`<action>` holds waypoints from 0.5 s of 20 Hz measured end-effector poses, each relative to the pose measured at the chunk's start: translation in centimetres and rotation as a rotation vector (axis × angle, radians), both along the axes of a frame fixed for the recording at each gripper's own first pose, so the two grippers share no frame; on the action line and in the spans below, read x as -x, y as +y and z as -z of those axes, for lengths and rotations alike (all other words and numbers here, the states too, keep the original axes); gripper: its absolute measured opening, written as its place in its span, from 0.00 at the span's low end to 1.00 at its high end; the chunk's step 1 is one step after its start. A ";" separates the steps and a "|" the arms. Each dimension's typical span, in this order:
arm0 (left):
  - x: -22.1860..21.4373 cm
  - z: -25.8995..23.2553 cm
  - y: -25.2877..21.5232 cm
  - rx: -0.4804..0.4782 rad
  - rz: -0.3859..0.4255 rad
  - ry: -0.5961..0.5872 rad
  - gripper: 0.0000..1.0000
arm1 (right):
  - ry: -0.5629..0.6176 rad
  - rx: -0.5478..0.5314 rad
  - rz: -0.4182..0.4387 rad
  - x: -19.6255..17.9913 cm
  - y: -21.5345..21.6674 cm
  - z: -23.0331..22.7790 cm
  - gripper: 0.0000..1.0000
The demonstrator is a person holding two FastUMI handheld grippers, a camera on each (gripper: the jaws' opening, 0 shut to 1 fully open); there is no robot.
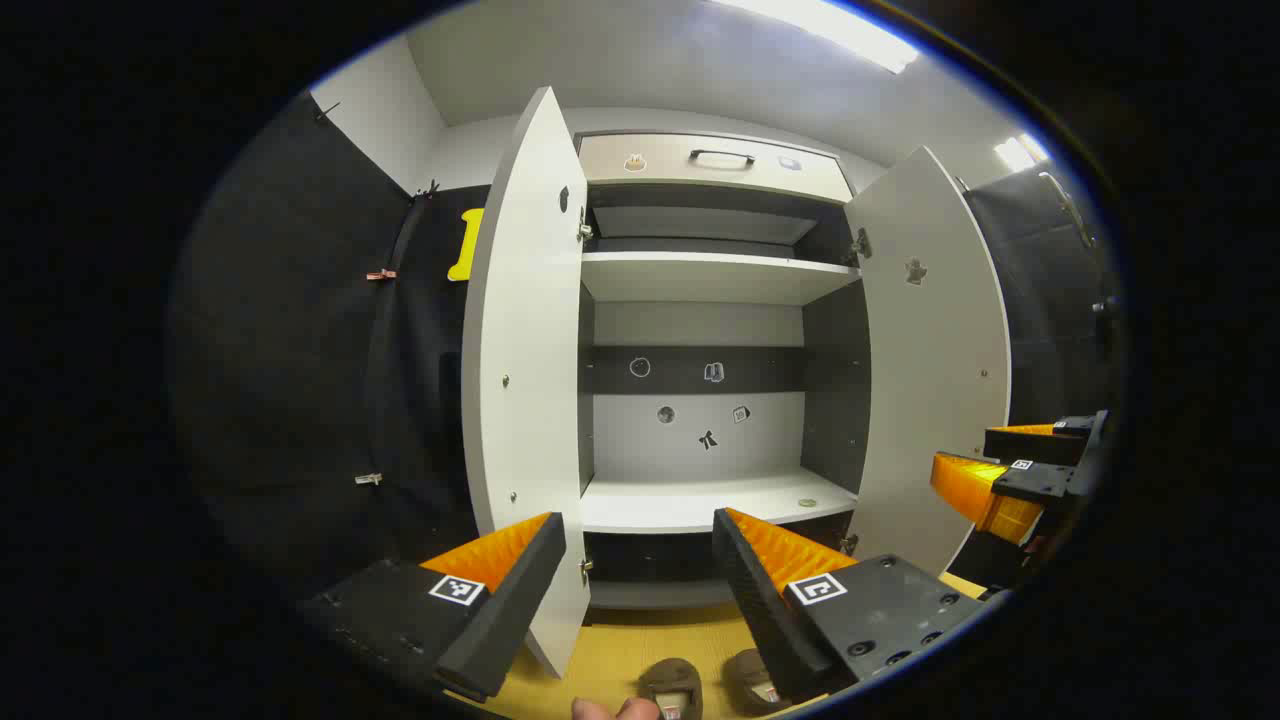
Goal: Grab one shoe with the right hand and put it into the shoe cabinet, grab the other shoe with the left hand and put it into the shoe cabinet; then close the right door with the right hand and the left door with the left hand.
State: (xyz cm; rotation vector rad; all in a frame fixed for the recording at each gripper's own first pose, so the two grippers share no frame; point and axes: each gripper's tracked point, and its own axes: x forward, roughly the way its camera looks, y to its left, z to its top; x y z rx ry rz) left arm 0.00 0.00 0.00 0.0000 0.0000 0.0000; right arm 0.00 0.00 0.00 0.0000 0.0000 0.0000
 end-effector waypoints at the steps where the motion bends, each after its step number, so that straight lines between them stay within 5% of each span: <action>1: 0.0 0.0 0.0 0.001 0.000 0.002 0.94 | -0.001 0.003 0.003 0.0 0.0 0.0 0.97; 10: 0.1 -0.3 -0.1 -0.009 0.000 -0.008 0.94 | 0.010 0.006 0.008 -0.1 -0.2 0.2 0.97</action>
